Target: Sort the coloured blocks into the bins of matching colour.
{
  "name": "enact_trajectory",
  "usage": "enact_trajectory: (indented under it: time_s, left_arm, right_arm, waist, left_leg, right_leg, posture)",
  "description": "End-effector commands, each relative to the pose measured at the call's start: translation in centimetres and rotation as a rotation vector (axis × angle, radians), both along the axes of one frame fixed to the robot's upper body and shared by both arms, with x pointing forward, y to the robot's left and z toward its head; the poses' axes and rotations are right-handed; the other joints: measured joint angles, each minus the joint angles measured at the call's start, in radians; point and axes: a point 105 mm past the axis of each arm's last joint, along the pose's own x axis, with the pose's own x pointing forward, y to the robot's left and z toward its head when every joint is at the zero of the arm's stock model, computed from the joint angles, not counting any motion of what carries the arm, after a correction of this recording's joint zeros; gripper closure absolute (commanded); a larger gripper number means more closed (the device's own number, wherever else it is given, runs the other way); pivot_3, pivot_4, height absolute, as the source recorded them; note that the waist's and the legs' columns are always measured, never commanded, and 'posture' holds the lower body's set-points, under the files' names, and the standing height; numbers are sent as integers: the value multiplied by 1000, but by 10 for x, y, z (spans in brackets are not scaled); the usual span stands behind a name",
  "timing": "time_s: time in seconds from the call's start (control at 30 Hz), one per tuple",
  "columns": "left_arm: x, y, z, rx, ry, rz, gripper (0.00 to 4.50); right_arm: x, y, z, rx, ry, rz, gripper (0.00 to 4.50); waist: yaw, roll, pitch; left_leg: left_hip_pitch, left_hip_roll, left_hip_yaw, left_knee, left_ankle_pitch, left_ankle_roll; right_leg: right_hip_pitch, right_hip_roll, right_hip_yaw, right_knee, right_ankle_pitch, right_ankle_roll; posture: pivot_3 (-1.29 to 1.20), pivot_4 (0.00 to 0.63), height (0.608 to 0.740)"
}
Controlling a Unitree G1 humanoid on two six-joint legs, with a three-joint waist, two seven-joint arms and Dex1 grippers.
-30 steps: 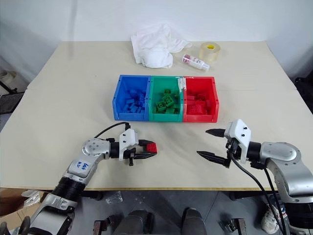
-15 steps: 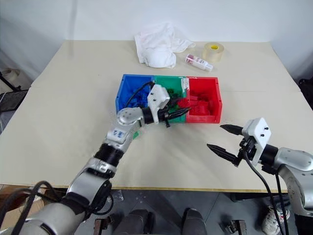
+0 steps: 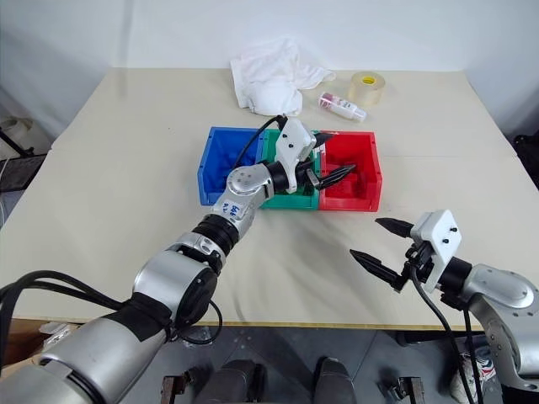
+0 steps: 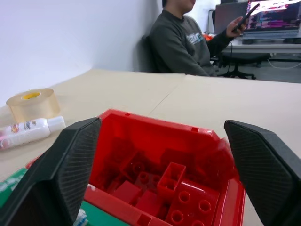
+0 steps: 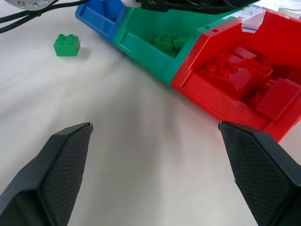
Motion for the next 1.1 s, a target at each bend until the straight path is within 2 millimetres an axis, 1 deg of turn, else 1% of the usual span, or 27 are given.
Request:
enact_trajectory:
  time_s: [0.03, 0.07, 0.17, 0.23, 0.3, 0.37, 0.43, 0.5, 0.57, 0.6, 0.67, 0.7, 0.77, 0.87, 0.97, 1.1]
  left_arm:
    - [-3, 12, 6, -5, -48, -35, 37]
    - [-3, 17, 4, 0, -49, -40, 37]
    - [-8, 56, -13, 66, -52, -65, 37]
    - [-18, 82, -21, 102, -46, -84, 37]
    - [-33, 113, -30, 149, -22, -86, 37]
    - [-45, 129, -34, 177, -2, -90, 37]
    - [-58, 148, -38, 214, 11, -94, 37]
    - [-82, 185, -47, 263, 64, -92, 37]
    - [-100, 210, -54, 314, 114, -73, 37]
    - [-105, 216, -56, 329, 130, -63, 37]
    - [-113, 234, -60, 353, 175, -19, 37]
    - [-115, 239, -61, 358, 188, -4, 37]
    - [-123, 258, -66, 380, 233, 40, 37]
    - [-132, 276, -72, 397, 272, 101, 37]
    - [-137, 286, -74, 402, 292, 138, 37]
    - [-138, 285, -73, 399, 290, 145, 37]
  right_arm:
    - [2, 3, 10, -1, -36, 30, 0]
    - [4, 4, 10, -2, -36, 37, 0]
    - [10, 7, 12, -10, -30, 77, 0]
    - [13, 8, 12, -17, -24, 97, 0]
    - [15, 9, 11, -23, -15, 118, 0]
    - [17, 9, 11, -25, -11, 131, 0]
    - [19, 9, 12, -30, -6, 143, 0]
    - [23, 10, 13, -38, 0, 165, 0]
    - [27, 11, 13, -45, 6, 185, 0]
    - [28, 11, 13, -46, 8, 190, 0]
    - [31, 12, 13, -52, 14, 206, 0]
    - [32, 13, 12, -54, 16, 212, 0]
    - [34, 15, 13, -56, 16, 227, 0]
    - [36, 16, 13, -60, 19, 242, 0]
    - [37, 16, 13, -61, 22, 253, 0]
    - [38, 18, 13, -59, 23, 265, 0]
  waist:
    - [-1, 0, 0]
    - [-3, 0, 0]
    - [-19, 1, 0]
    - [-30, 1, -1]
    - [-41, 1, -1]
    - [-40, 1, -1]
    - [-31, 1, -1]
    - [-32, 1, -1]
    - [-39, 2, -1]
    - [-44, 1, -1]
    - [-34, 2, -1]
    - [-32, 2, -1]
    - [-27, 2, -1]
    - [-27, 2, -1]
    - [-28, 2, -1]
    - [-27, 2, -1]
  left_leg:
    - [0, 0, 0, 0, 0, 0]
    - [0, 0, 0, 0, 0, 0]
    - [0, 0, 0, 0, 0, 0]
    - [1, 1, -1, -1, 0, 0]
    - [1, 2, -1, -1, 0, -1]
    - [1, 5, -3, -1, 0, -1]
    - [1, 4, -4, 0, 0, 0]
    - [1, 4, -4, 1, 0, 0]
    - [2, 5, -4, -1, 0, 0]
    - [2, 5, -5, -1, 0, -1]
    - [2, 5, -6, -1, 0, -1]
    - [2, 5, -6, -1, 0, -1]
    - [2, 5, -6, 0, 0, -1]
    - [2, 5, -6, -1, 0, -1]
    - [2, 5, -6, -1, 0, -1]
    - [2, 5, -6, -1, 0, -1]
  right_leg:
    - [0, 0, 0, 0, 0, 0]
    - [0, 0, 0, 0, 0, 0]
    - [0, 0, 0, 1, 0, 0]
    - [-1, 0, 0, 2, 0, 0]
    - [-2, 1, 0, 3, 0, 0]
    - [-2, 0, 0, 4, 0, 0]
    - [0, -1, 0, 3, 0, 0]
    - [0, -1, 1, 2, 0, 0]
    - [0, -1, 2, 3, 0, -1]
    - [-1, -1, 1, 2, 0, -1]
    - [0, -1, 1, 2, -1, -1]
    - [1, -1, 1, 2, -1, -1]
    - [1, -1, 1, 1, 0, -1]
    - [1, -1, 1, 1, 0, -1]
    - [0, -1, 1, 1, -1, -1]
    - [0, -1, 1, 2, 0, -1]
  posture:
    - [0, 150, 740]
    - [0, 150, 740]
    - [0, 150, 740]
    - [0, 150, 740]
    - [0, 150, 740]
    - [0, 150, 740]
    - [0, 150, 740]
    - [0, 150, 740]
    - [0, 150, 740]
    - [0, 150, 740]
    - [0, 150, 740]
    - [0, 150, 740]
    - [0, 150, 740]
    - [0, 150, 740]
    - [0, 150, 740]
    - [0, 150, 740]
